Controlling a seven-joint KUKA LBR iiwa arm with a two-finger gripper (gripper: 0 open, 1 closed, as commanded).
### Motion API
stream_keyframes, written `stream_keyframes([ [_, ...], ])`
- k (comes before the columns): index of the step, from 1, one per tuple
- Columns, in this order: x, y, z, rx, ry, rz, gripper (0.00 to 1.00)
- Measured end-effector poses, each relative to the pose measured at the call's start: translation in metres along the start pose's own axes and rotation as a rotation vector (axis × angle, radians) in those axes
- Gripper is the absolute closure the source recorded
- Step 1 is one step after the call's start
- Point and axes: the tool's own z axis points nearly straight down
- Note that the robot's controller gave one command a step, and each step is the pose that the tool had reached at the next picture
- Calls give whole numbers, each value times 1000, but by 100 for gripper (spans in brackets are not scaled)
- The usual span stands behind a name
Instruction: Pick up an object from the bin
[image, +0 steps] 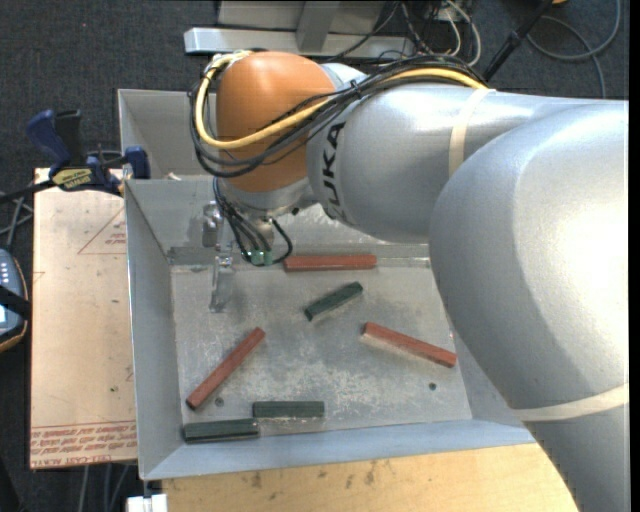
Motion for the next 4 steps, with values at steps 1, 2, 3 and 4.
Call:
stream_keyframes([
  [1, -2, -1, -6, -1, -8, 3, 0],
  [2, 51, -41, 90, -2, -8, -154, 100],
  [3, 51, -41, 91, -2, -12, -154, 0],
  [4, 51, -41, 91, -2, -11, -154, 0],
])
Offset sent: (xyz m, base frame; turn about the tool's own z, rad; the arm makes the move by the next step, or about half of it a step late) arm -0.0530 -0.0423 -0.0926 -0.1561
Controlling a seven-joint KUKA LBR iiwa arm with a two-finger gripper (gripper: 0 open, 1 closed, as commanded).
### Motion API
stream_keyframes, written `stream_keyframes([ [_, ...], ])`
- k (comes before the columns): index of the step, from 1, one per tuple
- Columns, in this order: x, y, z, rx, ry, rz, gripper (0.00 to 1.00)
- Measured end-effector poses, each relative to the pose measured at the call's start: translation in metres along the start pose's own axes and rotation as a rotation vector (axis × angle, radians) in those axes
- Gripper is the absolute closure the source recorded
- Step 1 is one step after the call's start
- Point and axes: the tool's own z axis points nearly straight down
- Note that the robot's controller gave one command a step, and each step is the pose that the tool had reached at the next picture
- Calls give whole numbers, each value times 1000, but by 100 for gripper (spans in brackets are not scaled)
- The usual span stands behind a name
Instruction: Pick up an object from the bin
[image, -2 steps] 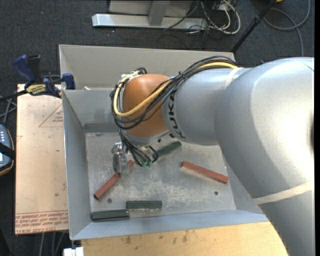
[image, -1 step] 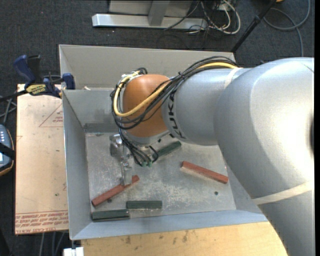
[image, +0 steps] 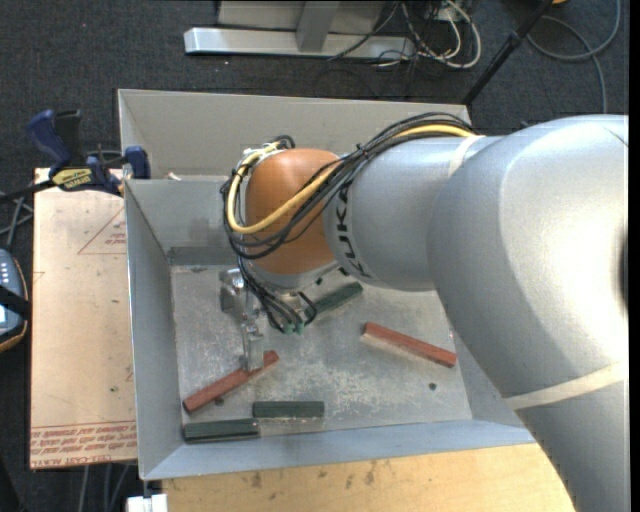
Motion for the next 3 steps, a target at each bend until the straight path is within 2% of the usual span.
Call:
stream_keyframes([
  [1, 1, 1, -1, 1, 1, -17, 0],
  [2, 81, 3, -21, 0, 5, -356, 100],
  [3, 81, 3, -21, 0, 5, -356, 0],
])
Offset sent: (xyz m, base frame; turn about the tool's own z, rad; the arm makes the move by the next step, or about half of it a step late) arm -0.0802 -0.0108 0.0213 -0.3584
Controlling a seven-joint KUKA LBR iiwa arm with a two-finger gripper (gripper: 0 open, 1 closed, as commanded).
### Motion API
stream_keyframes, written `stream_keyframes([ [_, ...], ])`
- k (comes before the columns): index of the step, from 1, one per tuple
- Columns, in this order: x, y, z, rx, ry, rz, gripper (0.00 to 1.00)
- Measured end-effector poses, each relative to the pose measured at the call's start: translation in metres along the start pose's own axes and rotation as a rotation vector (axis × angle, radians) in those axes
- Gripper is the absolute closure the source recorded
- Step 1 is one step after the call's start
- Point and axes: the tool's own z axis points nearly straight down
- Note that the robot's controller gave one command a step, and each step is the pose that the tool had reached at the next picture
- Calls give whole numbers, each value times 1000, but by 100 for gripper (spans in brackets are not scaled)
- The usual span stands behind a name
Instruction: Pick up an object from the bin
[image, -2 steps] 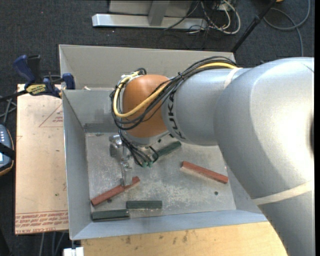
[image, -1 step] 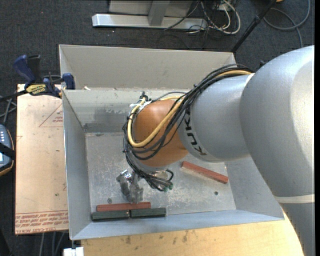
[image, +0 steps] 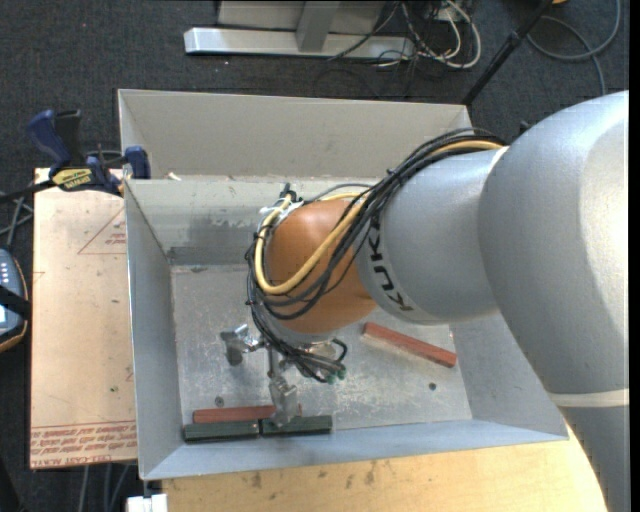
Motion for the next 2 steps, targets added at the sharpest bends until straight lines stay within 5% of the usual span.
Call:
stream_keyframes([
  [2, 6, 6, 1, 1, 0, -44, 0],
])
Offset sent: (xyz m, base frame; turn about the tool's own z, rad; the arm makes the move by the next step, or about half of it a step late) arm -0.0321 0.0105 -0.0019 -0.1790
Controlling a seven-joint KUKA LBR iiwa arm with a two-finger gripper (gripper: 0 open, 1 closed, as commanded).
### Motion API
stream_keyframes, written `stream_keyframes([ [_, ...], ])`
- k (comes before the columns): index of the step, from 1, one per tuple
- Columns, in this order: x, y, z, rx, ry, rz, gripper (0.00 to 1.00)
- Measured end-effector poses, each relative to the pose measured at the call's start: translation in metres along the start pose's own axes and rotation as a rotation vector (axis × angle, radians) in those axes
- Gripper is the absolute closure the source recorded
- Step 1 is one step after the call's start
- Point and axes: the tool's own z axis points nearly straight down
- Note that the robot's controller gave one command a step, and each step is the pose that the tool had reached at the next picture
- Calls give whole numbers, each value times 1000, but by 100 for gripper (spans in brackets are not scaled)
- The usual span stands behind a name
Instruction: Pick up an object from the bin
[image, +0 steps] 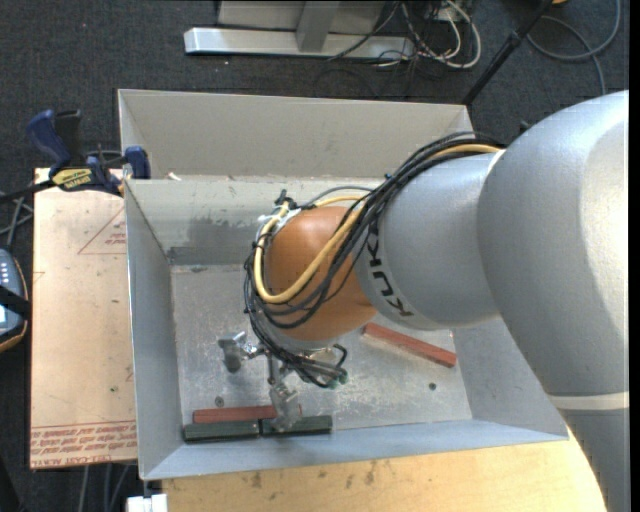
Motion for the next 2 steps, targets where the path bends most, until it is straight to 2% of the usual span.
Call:
stream_keyframes([
  [1, 24, 4, -2, 0, -1, -162, 0],
  [2, 25, -4, -3, -1, -2, -130, 0],
])
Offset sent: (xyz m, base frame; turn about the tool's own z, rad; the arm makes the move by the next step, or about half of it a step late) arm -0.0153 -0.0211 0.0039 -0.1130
